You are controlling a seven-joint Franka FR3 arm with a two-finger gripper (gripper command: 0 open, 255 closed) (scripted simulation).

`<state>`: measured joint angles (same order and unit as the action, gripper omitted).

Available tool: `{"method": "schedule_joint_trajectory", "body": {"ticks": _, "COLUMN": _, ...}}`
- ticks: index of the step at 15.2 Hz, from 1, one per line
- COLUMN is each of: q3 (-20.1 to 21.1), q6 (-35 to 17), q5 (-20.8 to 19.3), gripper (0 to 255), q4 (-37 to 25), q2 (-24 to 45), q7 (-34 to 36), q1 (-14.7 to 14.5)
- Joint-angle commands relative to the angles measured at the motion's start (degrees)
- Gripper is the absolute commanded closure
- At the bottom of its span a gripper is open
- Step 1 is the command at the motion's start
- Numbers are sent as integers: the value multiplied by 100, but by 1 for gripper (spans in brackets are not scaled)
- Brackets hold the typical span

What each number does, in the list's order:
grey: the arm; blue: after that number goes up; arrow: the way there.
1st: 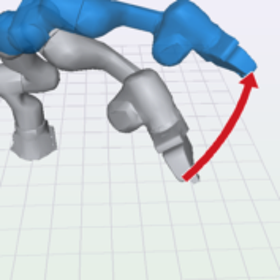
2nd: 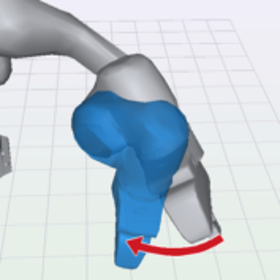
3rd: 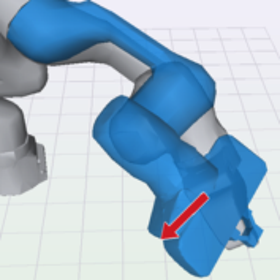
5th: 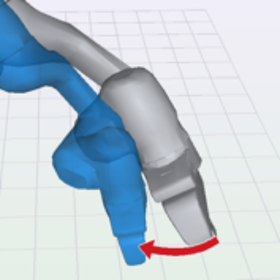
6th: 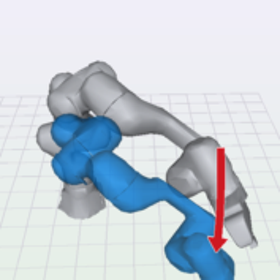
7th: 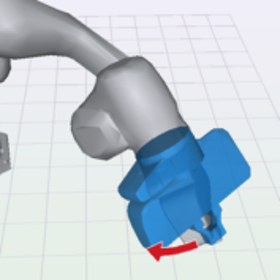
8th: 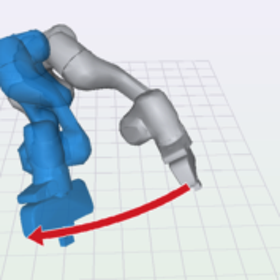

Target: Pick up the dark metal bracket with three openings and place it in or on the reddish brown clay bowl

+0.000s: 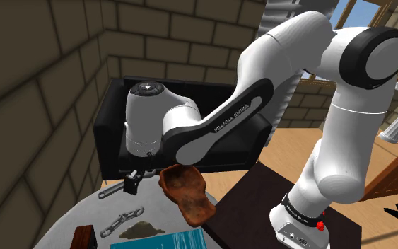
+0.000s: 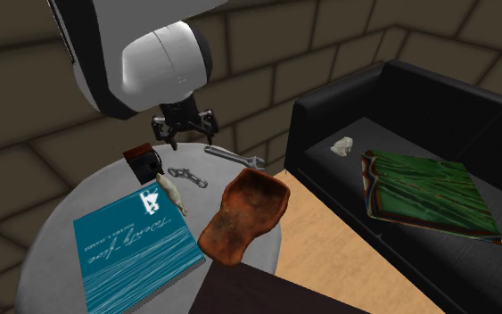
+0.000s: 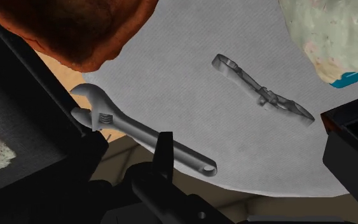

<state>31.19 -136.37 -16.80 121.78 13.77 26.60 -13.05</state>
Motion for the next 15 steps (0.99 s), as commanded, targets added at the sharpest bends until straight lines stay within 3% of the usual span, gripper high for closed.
{"method": "schedule_joint_trajectory", "body": {"ticks": 1, "q3": -48, "q6": -69, "q5": -184, "gripper": 0, "q4": -144, "q2": 272, "q7": 128, "q1": -98}}
{"method": "schedule_joint_trajectory", "body": {"ticks": 8, "q3": -239, "q6": -424, "q5": -546, "gripper": 0, "q4": -132, "q2": 681, "q7": 367, "q1": -223}}
{"method": "schedule_joint_trajectory", "body": {"ticks": 15, "q3": -239, "q6": -423, "q5": -544, "gripper": 0, "q4": -131, "q2": 680, "q7": 365, "q1": -223}}
